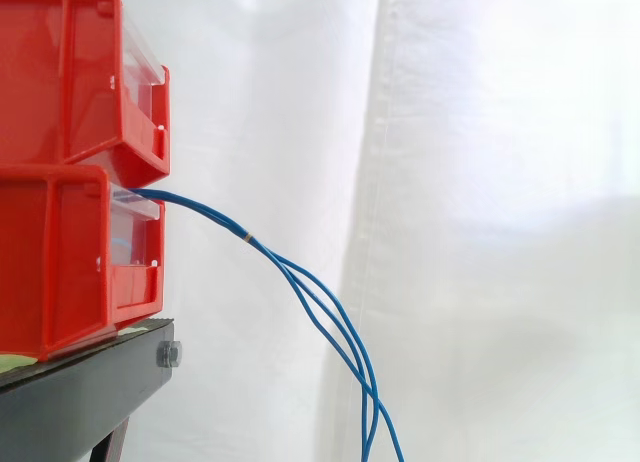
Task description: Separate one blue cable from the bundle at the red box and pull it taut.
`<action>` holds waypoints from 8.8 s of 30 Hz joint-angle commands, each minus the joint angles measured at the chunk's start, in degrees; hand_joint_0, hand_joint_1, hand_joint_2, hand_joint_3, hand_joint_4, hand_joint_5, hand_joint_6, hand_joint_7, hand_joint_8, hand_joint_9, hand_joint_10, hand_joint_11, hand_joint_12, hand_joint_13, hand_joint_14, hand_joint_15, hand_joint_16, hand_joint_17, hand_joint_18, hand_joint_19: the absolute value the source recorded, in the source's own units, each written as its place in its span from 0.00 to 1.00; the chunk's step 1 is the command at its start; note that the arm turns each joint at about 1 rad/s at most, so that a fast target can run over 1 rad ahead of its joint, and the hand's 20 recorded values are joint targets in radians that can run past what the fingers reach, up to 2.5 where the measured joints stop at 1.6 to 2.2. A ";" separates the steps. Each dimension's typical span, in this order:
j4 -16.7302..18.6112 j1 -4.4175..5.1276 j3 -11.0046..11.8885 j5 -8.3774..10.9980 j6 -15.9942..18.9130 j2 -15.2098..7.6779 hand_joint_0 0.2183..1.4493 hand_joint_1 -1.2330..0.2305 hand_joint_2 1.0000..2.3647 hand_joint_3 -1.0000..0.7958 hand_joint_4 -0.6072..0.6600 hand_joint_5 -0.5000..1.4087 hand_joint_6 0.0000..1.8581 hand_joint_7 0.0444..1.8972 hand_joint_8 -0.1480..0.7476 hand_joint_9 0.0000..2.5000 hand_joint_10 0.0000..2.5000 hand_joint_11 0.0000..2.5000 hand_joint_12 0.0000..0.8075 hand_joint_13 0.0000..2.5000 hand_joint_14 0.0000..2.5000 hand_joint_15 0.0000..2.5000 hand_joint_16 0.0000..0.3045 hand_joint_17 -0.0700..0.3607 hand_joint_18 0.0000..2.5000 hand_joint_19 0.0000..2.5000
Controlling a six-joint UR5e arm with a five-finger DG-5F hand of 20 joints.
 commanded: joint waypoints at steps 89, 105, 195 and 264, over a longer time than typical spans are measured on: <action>10.99 4.83 33.42 12.92 -10.20 -37.83 0.26 0.41 0.00 0.28 0.62 0.15 0.27 0.51 0.47 0.25 0.01 0.21 0.45 0.24 0.01 0.17 0.16 0.41 0.17 0.23; 14.42 5.18 32.71 8.79 -0.44 -39.41 0.25 0.38 0.00 0.28 0.62 0.16 0.27 0.61 0.48 0.26 0.01 0.25 0.46 0.25 0.01 0.19 0.16 0.42 0.18 0.25; 19.51 1.05 32.71 -1.41 -1.41 -40.73 0.30 0.43 0.00 0.32 0.59 0.16 0.37 0.52 0.49 0.33 0.01 0.31 0.46 0.31 0.01 0.24 0.16 0.41 0.22 0.27; 20.83 0.34 33.94 -4.39 -2.38 -41.17 0.30 0.42 0.01 0.33 0.59 0.15 0.43 0.48 0.50 0.35 0.01 0.33 0.46 0.33 0.01 0.25 0.16 0.42 0.24 0.29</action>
